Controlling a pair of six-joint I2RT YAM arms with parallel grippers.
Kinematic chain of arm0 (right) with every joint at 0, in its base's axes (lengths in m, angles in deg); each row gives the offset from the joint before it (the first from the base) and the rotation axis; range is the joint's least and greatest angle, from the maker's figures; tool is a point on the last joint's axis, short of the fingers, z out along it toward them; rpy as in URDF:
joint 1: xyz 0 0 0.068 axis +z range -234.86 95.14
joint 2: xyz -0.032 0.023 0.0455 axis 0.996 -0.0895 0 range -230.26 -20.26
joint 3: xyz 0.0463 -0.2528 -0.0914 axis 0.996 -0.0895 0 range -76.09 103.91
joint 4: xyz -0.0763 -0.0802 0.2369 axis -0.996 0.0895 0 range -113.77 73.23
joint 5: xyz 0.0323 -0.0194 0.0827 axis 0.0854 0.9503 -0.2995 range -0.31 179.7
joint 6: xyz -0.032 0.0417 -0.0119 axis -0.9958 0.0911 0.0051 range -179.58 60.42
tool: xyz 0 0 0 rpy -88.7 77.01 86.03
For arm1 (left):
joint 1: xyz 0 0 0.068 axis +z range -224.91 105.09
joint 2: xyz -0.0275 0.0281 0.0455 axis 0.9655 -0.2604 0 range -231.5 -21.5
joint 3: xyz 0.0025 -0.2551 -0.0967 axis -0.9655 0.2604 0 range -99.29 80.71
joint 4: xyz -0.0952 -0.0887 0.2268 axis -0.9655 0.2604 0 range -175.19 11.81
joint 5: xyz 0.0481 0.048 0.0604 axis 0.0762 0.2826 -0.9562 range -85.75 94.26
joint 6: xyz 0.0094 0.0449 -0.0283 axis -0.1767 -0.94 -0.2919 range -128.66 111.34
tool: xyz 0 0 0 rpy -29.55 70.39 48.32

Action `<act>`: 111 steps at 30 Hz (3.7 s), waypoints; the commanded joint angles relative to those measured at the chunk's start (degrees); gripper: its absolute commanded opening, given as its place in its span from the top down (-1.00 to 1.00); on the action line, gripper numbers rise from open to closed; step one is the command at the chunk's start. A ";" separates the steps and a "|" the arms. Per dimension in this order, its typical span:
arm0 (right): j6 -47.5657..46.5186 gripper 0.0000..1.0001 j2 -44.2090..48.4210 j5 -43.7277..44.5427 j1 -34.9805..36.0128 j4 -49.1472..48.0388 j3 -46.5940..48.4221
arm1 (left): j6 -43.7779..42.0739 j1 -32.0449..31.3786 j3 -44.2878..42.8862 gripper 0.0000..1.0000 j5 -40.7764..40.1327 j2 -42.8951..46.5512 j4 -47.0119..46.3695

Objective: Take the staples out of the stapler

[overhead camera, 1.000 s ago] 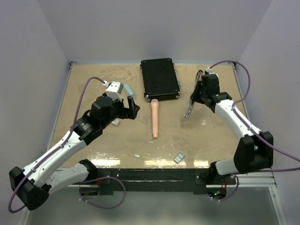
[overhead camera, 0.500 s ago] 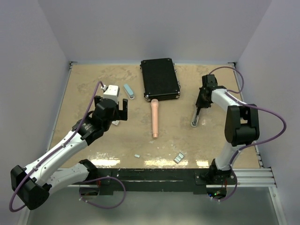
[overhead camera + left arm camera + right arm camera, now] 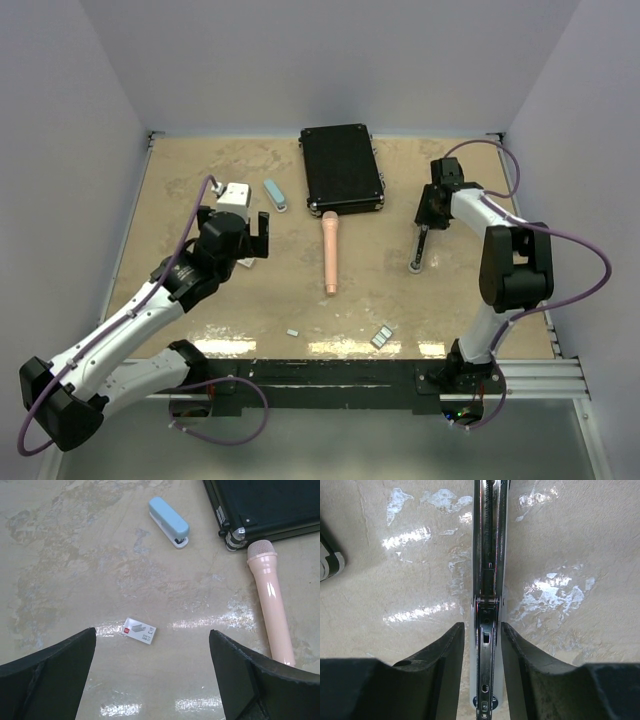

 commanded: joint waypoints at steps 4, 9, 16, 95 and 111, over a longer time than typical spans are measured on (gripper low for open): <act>-0.16 0.21 7.30 -0.53 -0.05 -0.26 0.89 | 3.53 0.05 1.20 -1.00 -2.30 2.49 -1.41; -0.95 0.10 17.91 -7.92 1.79 -2.27 -1.48 | 10.82 0.14 -3.01 -0.97 -2.39 -2.94 2.09; 0.63 -0.68 31.81 -13.82 8.47 -7.47 -9.56 | 22.86 2.68 -13.38 -0.61 -0.63 -13.40 4.30; 17.24 -0.75 25.87 -29.12 30.16 -41.30 -21.79 | 16.27 13.32 -6.45 1.00 40.24 -15.80 -10.47; 21.46 -0.67 11.01 -16.38 42.40 -52.73 -17.57 | 24.45 13.32 0.32 1.00 43.58 -8.50 -9.85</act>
